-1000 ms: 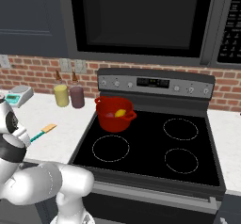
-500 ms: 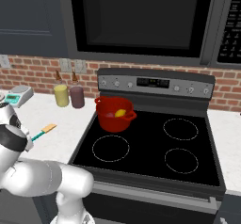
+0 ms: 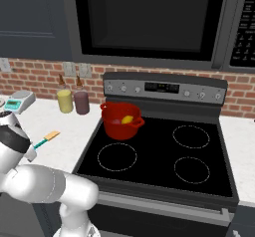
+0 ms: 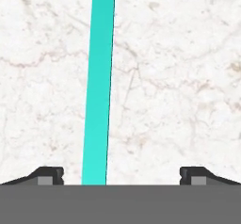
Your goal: Put the lemon and tomato in the pot. Retrieve the spatula and lightly stir the vegetables in the pot.
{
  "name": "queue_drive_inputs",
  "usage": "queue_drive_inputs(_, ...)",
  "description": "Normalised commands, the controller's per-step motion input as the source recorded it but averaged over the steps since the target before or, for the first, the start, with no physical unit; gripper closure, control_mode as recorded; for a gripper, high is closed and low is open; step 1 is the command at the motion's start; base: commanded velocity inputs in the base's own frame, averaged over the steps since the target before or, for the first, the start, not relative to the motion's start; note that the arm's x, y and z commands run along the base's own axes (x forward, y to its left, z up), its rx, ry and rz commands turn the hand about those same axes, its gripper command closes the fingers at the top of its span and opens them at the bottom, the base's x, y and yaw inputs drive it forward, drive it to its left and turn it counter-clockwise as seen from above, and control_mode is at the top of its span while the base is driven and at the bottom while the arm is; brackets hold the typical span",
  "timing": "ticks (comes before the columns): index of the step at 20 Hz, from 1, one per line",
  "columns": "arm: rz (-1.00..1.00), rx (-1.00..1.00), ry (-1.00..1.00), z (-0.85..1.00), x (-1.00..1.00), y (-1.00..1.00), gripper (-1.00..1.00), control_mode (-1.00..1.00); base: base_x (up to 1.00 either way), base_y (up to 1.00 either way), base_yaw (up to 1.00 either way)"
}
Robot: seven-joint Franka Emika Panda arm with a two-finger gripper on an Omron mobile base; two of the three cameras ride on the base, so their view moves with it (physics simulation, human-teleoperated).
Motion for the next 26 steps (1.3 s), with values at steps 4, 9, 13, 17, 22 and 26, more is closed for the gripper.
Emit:
queue_drive_inputs(4,0.0,0.0,0.0,-0.22,0.0,0.0,-1.0,-1.0,0.0,0.0,0.0)
queue_drive_inputs(9,0.0,0.0,0.0,-0.27,0.0,0.0,-1.0,-1.0,0.0,0.0,0.0)
queue_drive_inputs(13,0.0,0.0,0.0,-0.34,0.0,0.0,1.0,-1.0,0.0,0.0,0.0)
queue_drive_inputs(17,0.0,0.02,0.0,-0.41,-0.04,0.0,1.0,-1.0,0.0,0.0,0.0)
queue_drive_inputs(22,0.0,0.09,0.0,-0.49,-0.21,0.0,1.0,-1.0,0.0,0.0,0.0)
queue_drive_inputs(26,0.0,0.13,0.0,-0.31,-0.33,0.0,1.0,-1.0,0.0,0.0,0.0)
